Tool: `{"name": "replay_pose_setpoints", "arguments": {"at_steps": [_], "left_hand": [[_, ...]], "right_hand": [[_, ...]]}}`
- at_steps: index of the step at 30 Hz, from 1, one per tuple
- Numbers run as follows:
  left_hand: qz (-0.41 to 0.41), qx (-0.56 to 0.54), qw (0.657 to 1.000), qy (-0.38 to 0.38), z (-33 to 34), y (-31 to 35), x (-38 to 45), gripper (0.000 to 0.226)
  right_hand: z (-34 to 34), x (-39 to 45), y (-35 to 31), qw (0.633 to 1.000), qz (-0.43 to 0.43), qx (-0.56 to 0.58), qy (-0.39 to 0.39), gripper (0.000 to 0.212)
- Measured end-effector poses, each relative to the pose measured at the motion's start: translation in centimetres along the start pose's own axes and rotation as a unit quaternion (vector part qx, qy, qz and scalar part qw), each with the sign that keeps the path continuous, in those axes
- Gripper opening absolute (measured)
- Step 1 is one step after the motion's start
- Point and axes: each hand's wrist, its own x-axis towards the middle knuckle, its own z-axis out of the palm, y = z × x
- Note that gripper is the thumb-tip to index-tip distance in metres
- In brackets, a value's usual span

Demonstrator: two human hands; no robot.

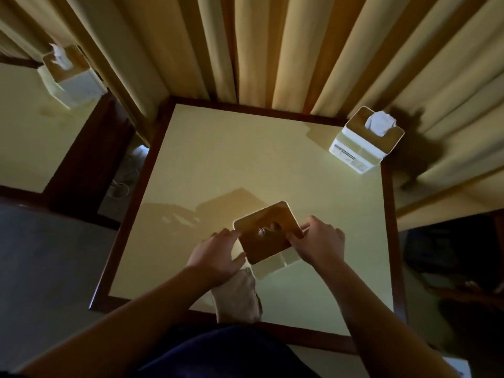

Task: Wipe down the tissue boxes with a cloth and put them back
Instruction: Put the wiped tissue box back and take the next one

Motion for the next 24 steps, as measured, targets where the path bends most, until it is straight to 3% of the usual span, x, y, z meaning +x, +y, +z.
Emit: {"name": "replay_pose_setpoints", "arguments": {"at_steps": [7,13,15,21,24], "left_hand": [[-0.025,0.065,0.99,0.121,1.8,3.6,1.0,0.043],[-0.104,-0.016,0.979,0.173,3.0,6.7,2.4,0.023],[-0.126,-0.018,0.976,0.175,2.9,7.5,2.8,0.022],[-0.145,0.049,0.978,0.144,3.2,8.5,3.3,0.048],[-0.149,0.028,0.979,0.135,3.6,8.5,3.5,0.039]], "right_hand": [[-0.3,-2.4,2.3,0.997,0.013,-0.005,-0.079,0.047],[-0.5,-1.3,2.9,0.995,0.006,0.023,-0.096,0.049],[-0.6,-1.1,3.1,0.994,0.011,0.03,-0.104,0.049],[-0.3,-1.4,3.1,0.996,-0.013,0.031,-0.082,0.055],[-0.1,-1.3,3.2,0.997,-0.031,0.028,-0.07,0.057]]}}
